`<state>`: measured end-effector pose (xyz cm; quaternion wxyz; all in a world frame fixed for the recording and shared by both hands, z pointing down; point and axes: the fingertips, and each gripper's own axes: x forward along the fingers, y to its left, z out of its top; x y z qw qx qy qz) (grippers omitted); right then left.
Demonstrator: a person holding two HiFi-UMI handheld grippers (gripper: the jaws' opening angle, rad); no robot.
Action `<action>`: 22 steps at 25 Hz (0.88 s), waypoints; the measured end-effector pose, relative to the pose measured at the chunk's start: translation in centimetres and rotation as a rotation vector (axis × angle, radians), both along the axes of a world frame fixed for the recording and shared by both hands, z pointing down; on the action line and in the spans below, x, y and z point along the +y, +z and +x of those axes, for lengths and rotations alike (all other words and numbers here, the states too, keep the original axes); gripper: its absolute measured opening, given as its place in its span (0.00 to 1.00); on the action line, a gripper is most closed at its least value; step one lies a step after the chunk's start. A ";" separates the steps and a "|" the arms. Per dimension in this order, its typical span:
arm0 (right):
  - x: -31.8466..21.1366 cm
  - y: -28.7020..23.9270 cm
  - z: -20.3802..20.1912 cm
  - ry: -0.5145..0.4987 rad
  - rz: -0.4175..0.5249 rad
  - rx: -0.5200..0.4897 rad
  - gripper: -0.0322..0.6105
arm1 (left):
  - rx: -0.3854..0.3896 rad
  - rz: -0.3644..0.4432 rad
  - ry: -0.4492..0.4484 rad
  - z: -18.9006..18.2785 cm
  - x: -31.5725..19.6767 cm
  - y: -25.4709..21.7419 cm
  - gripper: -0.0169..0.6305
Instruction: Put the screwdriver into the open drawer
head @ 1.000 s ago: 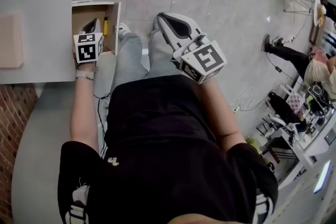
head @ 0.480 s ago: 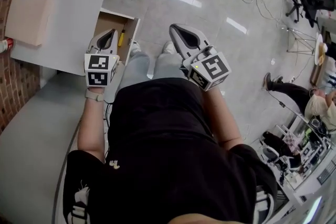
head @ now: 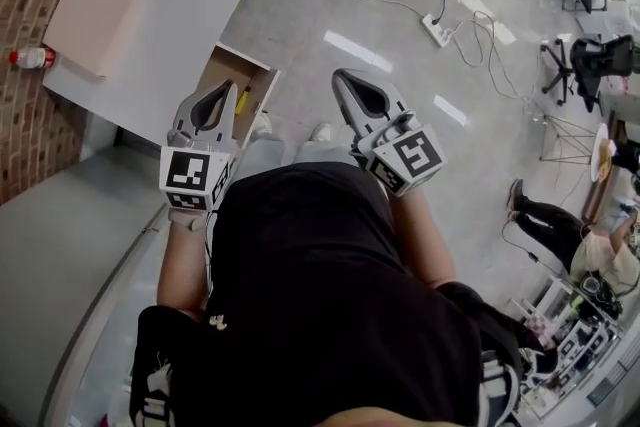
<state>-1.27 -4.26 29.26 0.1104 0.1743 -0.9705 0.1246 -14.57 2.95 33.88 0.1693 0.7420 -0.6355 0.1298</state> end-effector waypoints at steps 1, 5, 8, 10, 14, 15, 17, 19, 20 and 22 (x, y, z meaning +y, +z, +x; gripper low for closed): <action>0.1 -0.6 -0.1 -0.009 0.009 -0.006 0.07 | 0.006 0.025 -0.017 -0.1 0.3 -1.0 0.03; 0.1 -2.7 -0.7 -0.050 0.040 -0.038 0.07 | 0.015 0.130 -0.073 -0.6 1.2 -4.5 0.03; 0.4 -3.9 -1.6 -0.098 0.063 -0.062 0.07 | 0.010 0.184 -0.089 -0.6 1.7 -6.3 0.03; 0.7 -4.4 -2.2 -0.130 0.081 -0.070 0.07 | 0.003 0.211 -0.103 -0.7 2.0 -7.2 0.03; 0.6 -5.3 -2.7 -0.146 0.098 -0.083 0.07 | -0.012 0.234 -0.127 -0.6 2.3 -8.1 0.03; 0.5 -5.4 -2.7 -0.149 0.101 -0.087 0.07 | -0.012 0.238 -0.134 -0.6 2.3 -8.3 0.03; 0.3 -5.7 -3.0 -0.165 0.109 -0.094 0.07 | -0.015 0.246 -0.149 -0.8 2.2 -8.6 0.03; 0.4 -6.4 -3.4 -0.180 0.119 -0.102 0.06 | -0.023 0.251 -0.161 -1.1 2.1 -9.1 0.03; 0.4 -6.7 -3.5 -0.186 0.121 -0.105 0.07 | -0.029 0.250 -0.167 -1.3 2.1 -9.4 0.03; 0.4 -7.2 -3.7 -0.195 0.123 -0.110 0.07 | -0.041 0.247 -0.181 -1.5 2.1 -9.8 0.03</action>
